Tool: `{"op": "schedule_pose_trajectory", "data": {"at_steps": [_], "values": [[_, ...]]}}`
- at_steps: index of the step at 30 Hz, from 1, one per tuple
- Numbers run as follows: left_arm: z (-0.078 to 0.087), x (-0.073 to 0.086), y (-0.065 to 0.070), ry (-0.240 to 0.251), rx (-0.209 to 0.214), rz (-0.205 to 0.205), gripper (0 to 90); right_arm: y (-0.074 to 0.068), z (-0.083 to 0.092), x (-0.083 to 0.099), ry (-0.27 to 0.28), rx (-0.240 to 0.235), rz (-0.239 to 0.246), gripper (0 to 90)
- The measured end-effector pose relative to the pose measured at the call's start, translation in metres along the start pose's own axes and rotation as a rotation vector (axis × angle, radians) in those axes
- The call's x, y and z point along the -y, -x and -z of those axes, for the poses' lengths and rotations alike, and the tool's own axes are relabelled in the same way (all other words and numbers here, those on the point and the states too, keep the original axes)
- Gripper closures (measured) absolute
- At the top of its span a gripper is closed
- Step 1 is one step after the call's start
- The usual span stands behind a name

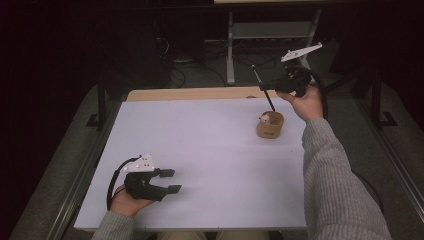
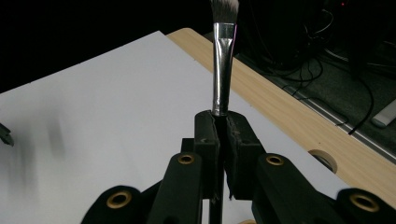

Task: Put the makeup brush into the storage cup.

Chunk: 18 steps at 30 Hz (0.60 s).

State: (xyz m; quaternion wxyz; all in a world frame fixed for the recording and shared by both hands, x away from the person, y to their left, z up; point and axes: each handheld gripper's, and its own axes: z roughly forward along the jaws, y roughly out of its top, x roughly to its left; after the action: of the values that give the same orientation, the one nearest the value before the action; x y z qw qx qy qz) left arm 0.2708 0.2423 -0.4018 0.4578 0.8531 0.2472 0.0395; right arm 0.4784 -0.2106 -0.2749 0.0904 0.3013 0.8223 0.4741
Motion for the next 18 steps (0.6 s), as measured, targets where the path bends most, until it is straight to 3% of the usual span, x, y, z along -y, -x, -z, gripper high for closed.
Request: {"op": "schedule_pose_trajectory", "data": {"at_steps": [18], "values": [[0.001,0.001,0.000,0.000,-0.007,0.005,36.2,0.017,-0.013,0.015,0.005,0.044,-0.054,83.3]]}}
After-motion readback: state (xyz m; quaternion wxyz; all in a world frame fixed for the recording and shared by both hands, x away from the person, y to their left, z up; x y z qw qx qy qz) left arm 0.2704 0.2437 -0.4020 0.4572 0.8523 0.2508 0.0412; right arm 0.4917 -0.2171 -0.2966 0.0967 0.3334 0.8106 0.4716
